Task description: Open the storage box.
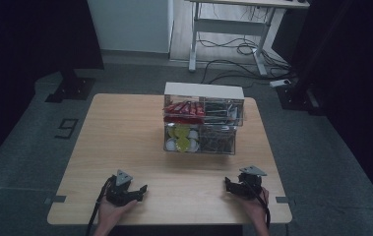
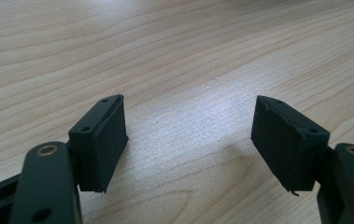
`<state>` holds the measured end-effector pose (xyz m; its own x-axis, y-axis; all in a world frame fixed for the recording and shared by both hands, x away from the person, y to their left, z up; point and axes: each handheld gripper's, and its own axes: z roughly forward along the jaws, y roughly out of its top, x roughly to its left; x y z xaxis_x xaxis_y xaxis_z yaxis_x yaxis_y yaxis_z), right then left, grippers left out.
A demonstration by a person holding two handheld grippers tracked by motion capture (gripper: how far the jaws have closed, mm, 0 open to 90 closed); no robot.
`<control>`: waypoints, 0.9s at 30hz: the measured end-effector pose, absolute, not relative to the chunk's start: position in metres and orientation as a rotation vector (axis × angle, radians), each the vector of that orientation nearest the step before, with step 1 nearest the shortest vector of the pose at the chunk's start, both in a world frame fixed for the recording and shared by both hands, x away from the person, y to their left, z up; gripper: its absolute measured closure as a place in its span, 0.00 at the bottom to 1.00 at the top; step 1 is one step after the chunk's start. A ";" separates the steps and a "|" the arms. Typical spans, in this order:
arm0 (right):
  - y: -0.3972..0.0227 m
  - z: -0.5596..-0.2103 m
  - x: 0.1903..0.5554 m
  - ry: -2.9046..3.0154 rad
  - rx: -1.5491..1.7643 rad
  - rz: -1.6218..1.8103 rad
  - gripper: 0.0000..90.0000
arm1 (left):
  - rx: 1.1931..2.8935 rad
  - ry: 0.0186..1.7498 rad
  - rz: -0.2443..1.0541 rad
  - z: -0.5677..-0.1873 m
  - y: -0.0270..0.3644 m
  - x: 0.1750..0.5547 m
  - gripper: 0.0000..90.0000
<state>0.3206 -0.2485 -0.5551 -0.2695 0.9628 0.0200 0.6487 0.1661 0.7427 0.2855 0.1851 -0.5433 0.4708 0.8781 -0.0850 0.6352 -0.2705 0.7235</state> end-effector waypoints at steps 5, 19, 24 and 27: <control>-0.248 -0.555 0.319 1.986 1.515 0.902 0.20 | 1.999 1.260 0.435 -0.543 0.188 0.284 0.30; -0.249 -0.549 0.302 1.922 1.493 1.001 0.42 | 1.958 1.288 0.421 -0.541 0.194 0.284 0.30; -0.252 -0.543 0.299 1.913 1.474 1.070 0.49 | 1.949 1.289 0.409 -0.541 0.195 0.284 0.30; -0.253 -0.540 0.298 1.910 1.461 1.090 0.53 | 1.947 1.289 0.402 -0.541 0.194 0.285 0.30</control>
<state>0.2979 -0.2526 -0.5401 -0.3020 0.9499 0.0807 0.5530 0.1055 0.8265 0.2846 0.1940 -0.5414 0.4424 0.8857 -0.1407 0.6490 -0.2079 0.7318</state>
